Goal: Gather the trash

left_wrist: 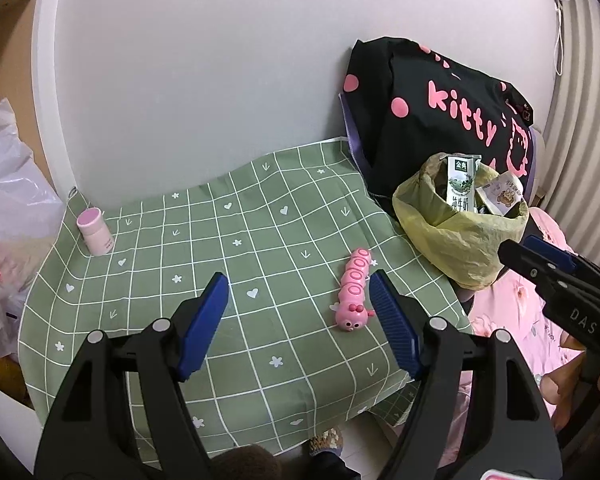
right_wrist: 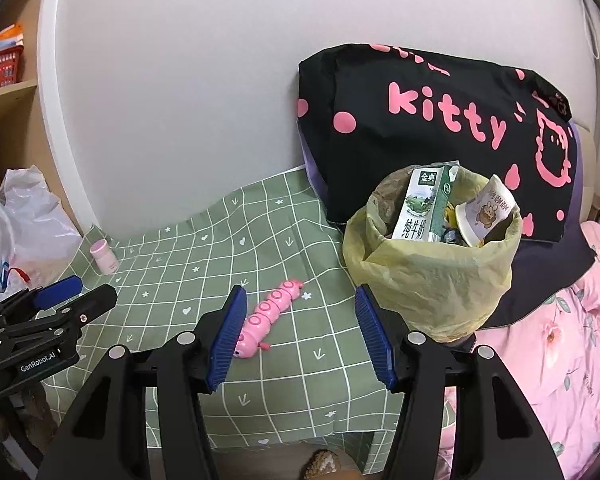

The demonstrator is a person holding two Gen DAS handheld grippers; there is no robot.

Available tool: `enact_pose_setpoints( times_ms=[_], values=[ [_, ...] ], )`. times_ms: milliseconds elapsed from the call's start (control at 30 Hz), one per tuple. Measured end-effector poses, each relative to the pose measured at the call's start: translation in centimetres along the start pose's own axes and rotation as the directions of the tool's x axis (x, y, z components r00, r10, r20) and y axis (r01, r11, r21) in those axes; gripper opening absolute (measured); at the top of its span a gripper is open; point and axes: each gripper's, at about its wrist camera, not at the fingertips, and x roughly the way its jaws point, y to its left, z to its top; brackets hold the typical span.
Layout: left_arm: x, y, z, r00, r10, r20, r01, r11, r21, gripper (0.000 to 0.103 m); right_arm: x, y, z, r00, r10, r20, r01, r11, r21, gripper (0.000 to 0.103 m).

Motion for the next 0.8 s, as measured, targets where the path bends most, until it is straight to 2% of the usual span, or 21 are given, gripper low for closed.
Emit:
enact_pose_setpoints(
  times_ms=[233, 800],
  values=[
    [-0.3, -1.0, -0.1, 1.0, -0.021, 0.002, 0.021, 1.0, 0.022, 0.069, -1.0, -0.2, -0.6, 1.0, -0.027, 0.015, 0.027, 1.0, -0.006, 0.053],
    [-0.6, -1.6, -0.1, 1.0, -0.026, 0.008, 0.026, 0.999, 0.044, 0.069, -1.3, -1.2, -0.7, 0.999, -0.031, 0.017, 0.031, 0.999, 0.008, 0.053]
  ],
)
